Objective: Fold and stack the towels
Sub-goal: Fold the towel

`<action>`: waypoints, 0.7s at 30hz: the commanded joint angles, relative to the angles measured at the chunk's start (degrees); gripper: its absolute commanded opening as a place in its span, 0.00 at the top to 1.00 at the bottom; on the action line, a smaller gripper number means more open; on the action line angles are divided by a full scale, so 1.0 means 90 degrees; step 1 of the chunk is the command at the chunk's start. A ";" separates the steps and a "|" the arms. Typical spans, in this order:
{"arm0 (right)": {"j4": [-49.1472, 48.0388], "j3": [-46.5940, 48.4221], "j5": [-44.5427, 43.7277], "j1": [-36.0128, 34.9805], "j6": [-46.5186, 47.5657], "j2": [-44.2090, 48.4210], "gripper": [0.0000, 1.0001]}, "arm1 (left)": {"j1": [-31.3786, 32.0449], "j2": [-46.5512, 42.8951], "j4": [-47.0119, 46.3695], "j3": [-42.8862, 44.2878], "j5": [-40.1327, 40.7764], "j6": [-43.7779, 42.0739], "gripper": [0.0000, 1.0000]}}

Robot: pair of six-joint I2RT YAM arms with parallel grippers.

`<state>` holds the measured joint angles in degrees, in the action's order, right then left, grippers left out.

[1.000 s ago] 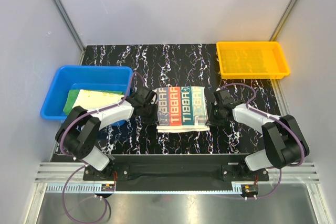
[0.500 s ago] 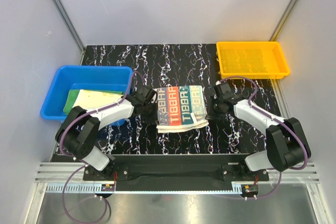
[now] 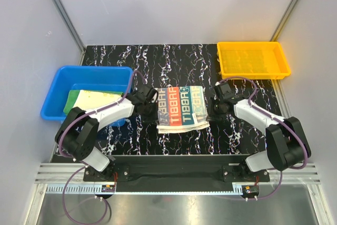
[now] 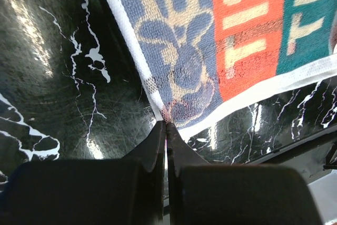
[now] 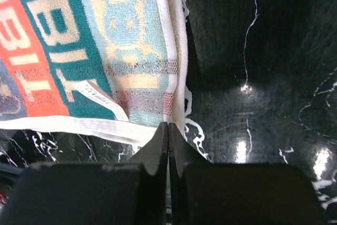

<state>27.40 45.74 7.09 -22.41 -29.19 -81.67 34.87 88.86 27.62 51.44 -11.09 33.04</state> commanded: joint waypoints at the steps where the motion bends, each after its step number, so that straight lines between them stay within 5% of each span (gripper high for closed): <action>1: 0.0226 0.0629 -0.0075 -0.0068 0.0313 0.0148 1.00 | 0.0002 -0.0176 0.0309 0.0719 0.0255 -0.0057 1.00; 10: 0.0560 0.0769 -0.0153 -0.0068 0.0411 0.0744 1.00 | 0.0012 -0.0479 0.0760 0.0984 0.0324 0.0011 1.00; 21: -0.0573 -0.0697 -0.0192 -0.0058 0.0275 0.0842 1.00 | 0.0266 -0.0177 -0.0734 -0.0432 -0.0360 0.0480 1.00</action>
<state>26.48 40.45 6.50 -22.50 -26.39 -73.63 36.58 86.13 26.24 48.18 -12.32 36.23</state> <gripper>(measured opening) 0.010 0.012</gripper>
